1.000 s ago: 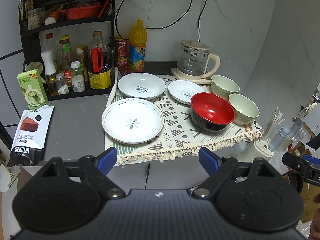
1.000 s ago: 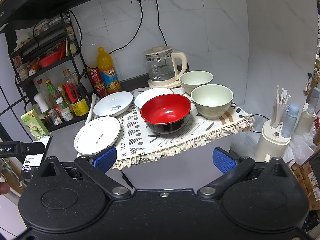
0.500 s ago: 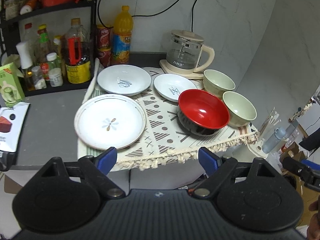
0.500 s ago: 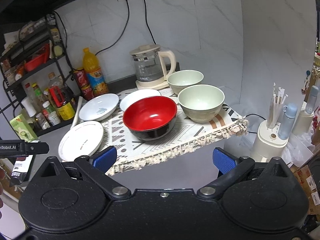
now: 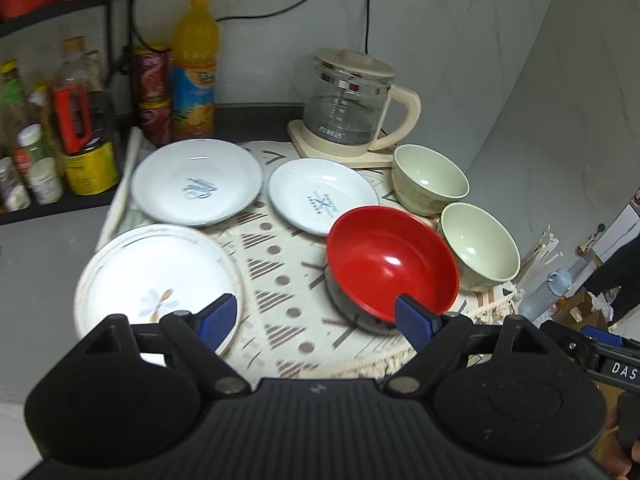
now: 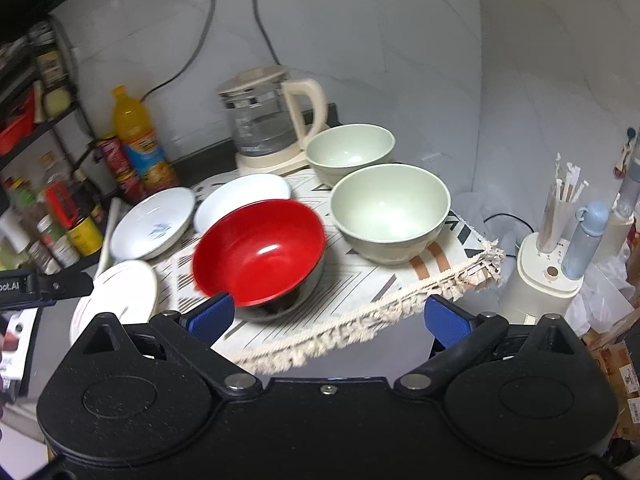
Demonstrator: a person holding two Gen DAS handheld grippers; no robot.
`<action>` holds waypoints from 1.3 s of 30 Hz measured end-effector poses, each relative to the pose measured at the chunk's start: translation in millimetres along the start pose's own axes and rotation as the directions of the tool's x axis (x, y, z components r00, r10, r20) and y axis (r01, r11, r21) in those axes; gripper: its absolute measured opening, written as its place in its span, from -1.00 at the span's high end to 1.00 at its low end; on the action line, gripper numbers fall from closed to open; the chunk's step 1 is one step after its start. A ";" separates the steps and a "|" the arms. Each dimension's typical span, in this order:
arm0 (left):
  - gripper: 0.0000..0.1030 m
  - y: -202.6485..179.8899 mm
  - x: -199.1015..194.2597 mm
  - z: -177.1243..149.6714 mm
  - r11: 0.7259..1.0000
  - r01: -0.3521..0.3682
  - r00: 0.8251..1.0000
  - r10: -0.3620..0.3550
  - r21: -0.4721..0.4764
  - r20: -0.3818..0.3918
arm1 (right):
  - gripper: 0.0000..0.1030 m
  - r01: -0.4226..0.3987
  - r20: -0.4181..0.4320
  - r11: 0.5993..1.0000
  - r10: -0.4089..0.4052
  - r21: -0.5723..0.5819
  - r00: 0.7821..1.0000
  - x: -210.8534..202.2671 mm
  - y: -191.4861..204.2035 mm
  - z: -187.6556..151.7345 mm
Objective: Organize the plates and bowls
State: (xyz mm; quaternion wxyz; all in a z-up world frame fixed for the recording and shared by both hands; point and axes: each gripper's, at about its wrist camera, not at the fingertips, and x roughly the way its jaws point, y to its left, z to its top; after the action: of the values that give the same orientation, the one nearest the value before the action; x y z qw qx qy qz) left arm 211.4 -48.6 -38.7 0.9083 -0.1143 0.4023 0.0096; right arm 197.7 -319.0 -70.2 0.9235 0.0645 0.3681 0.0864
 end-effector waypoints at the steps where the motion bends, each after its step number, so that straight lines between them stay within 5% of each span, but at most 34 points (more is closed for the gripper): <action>1: -0.64 -1.5 7.8 5.5 1.000 0.007 1.000 -0.007 0.002 -0.006 | -0.98 0.009 -0.004 1.000 -0.009 0.004 1.000 6.4 -2.3 4.9; 8: -0.63 -24.3 63.6 45.3 0.996 0.086 0.996 -0.085 0.031 -0.039 | -0.68 0.068 -0.046 0.997 -0.066 0.031 0.997 45.5 -16.9 30.6; 15: -0.42 -52.9 118.0 72.1 0.984 0.148 0.985 -0.138 0.096 -0.108 | -0.58 0.111 -0.083 0.989 -0.103 0.100 0.991 75.4 -37.2 46.3; 23: -0.40 -91.6 175.7 95.9 0.960 0.231 0.961 -0.200 0.159 -0.191 | -0.50 0.183 -0.149 0.965 -0.156 0.190 0.976 111.0 -69.5 55.8; 39: -0.29 -159.0 268.1 106.9 0.921 0.303 0.916 -0.211 0.244 -0.341 | -0.30 0.238 -0.248 0.929 -0.169 0.282 0.954 166.3 -110.5 58.9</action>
State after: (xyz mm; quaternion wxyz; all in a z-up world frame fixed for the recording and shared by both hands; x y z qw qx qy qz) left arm 488.0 -200.3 -133.9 0.8344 -0.0314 0.5170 -0.1886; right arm 369.6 -395.7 -159.2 0.8595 0.1596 0.4816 -0.0624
